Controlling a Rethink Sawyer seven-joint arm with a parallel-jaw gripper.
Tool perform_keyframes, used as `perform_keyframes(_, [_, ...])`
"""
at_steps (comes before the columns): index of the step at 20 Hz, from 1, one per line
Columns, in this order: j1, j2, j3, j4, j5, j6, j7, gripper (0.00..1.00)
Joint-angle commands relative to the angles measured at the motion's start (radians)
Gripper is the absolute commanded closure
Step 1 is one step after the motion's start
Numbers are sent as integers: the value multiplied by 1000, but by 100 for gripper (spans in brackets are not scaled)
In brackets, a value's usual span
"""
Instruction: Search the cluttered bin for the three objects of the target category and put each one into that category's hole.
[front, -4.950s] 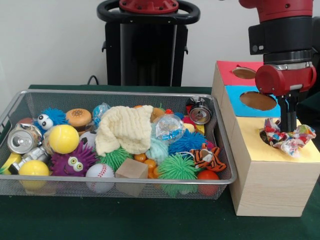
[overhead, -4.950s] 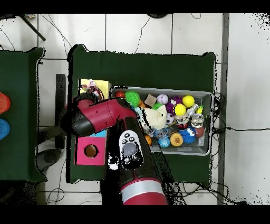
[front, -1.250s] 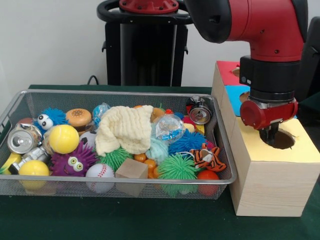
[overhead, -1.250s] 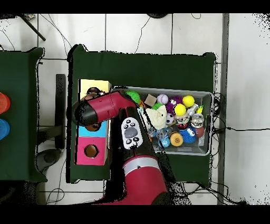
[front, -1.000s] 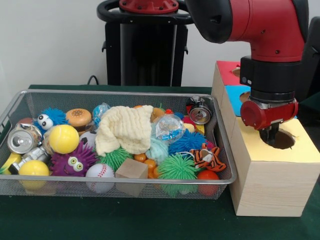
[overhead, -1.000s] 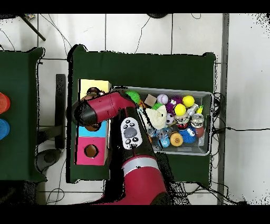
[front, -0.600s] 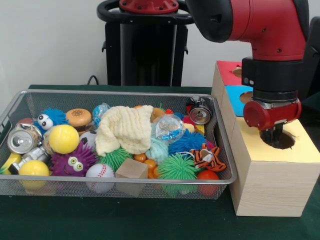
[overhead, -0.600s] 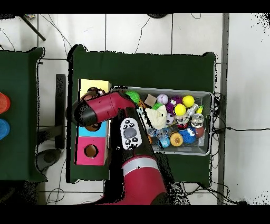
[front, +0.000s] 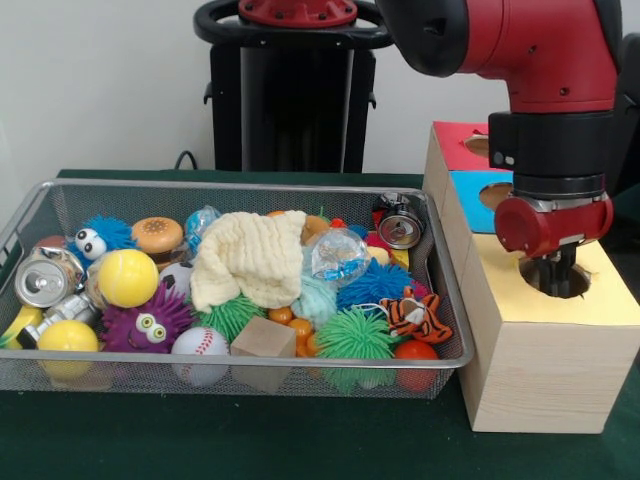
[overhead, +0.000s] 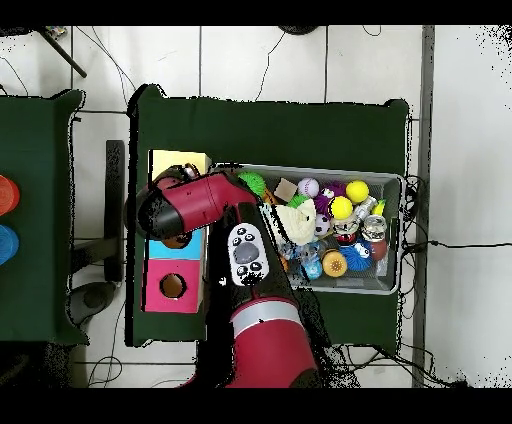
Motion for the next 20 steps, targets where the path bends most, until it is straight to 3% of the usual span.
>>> perform_keyframes(1, [-19,5,19,57,-34,-28,83,100])
perform_keyframes(4, [-25,-26,20,81,-15,4,90,100])
perform_keyframes(9, [-50,-195,49,176,53,127,75,100])
perform_keyframes(20, [-50,-254,52,185,96,160,81,100])
